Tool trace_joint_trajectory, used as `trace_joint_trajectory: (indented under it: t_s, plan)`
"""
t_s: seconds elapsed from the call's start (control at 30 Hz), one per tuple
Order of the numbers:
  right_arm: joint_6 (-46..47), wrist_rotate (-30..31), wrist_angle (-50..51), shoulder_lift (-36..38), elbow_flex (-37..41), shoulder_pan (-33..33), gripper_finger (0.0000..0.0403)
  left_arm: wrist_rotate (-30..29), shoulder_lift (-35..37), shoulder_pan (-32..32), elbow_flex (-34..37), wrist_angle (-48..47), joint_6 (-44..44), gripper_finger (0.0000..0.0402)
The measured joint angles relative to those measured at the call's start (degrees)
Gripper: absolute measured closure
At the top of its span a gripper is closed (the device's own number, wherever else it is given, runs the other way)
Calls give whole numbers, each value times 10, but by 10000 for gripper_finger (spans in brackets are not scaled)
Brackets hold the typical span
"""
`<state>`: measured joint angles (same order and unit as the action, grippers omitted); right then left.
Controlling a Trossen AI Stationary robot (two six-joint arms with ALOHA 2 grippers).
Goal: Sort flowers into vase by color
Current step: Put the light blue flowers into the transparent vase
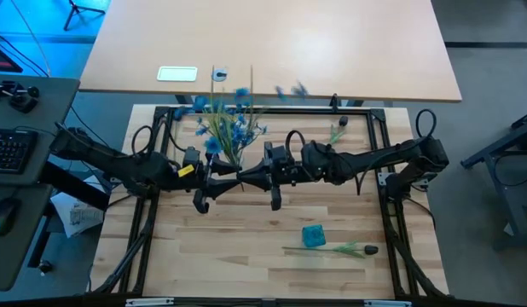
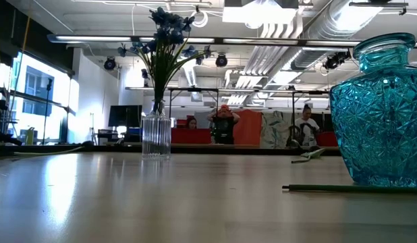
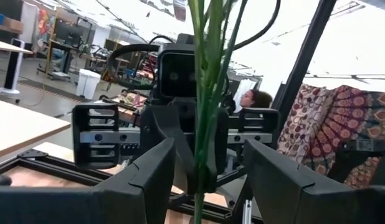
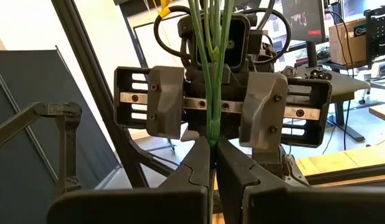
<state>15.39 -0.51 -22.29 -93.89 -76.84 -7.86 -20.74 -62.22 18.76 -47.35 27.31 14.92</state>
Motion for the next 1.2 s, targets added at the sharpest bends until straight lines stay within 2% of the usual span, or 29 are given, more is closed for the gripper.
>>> trace_joint_trajectory:
  t_s: [0.17,0.57,0.77,0.87,1.0,1.2]
  plan:
    - [-4,5,4,0,0,0,403,-12,3,0,0,0,0,238]
    - [-9,5,4,0,0,0,403,-20,2,0,0,-5,-1,350]
    - [-12,5,4,0,0,0,403,-20,2,0,0,-5,-20,392]
    - [-23,6,2,0,0,0,396,-23,3,0,0,-9,-20,396]
    - [-24,10,3,1,0,0,363,-41,15,0,0,-41,-22,399]
    - [-33,39,29,27,0,-2,259,-89,59,0,0,-114,-46,400]
